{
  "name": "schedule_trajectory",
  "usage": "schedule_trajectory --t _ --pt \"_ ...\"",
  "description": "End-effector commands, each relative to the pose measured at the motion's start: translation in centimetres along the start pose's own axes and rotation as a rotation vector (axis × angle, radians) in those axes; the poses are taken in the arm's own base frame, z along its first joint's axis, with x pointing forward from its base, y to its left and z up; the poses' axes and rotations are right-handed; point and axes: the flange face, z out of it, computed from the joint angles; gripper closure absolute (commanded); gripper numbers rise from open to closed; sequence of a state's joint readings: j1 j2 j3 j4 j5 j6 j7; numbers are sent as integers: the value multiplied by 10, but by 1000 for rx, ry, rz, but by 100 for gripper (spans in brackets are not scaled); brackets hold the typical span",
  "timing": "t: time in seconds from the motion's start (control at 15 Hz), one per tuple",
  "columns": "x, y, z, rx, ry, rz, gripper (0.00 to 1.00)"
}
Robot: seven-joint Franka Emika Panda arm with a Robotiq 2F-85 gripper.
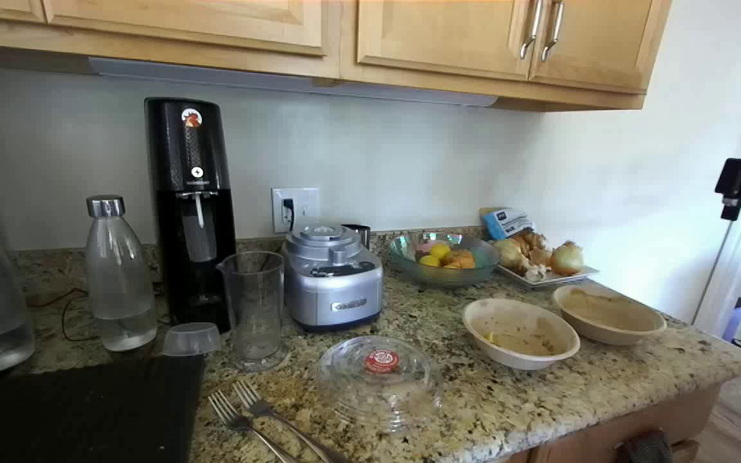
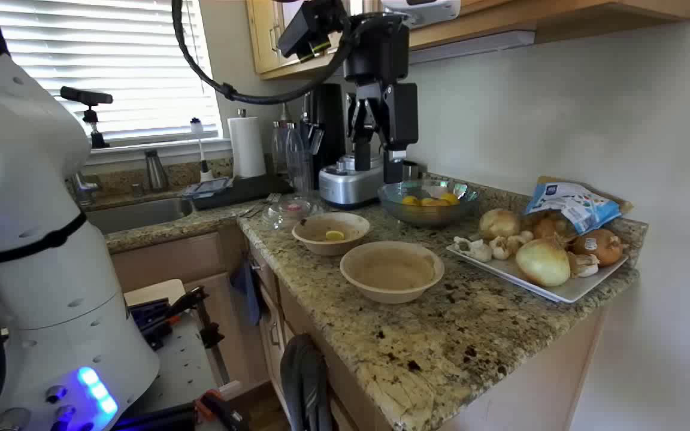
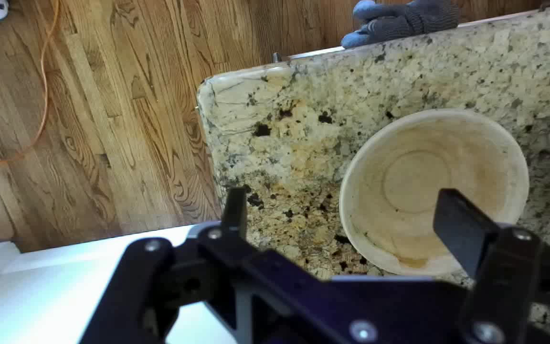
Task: Pick the bowl on the left and place it in the bowl on the right
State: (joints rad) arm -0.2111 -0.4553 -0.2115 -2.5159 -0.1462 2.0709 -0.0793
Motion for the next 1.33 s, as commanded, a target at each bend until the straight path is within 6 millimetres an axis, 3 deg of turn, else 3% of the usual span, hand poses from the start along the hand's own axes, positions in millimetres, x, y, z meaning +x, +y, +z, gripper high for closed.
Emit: schedule_trajectory --t 0.0,0.6,0.87,1.27 --pt "0 0 0 0 -1 0 0" --pt "0 0 0 0 -1 0 0" --pt "-2 -31 14 -18 -11 -18 0" --pt "-9 -110 42 15 7 -19 0"
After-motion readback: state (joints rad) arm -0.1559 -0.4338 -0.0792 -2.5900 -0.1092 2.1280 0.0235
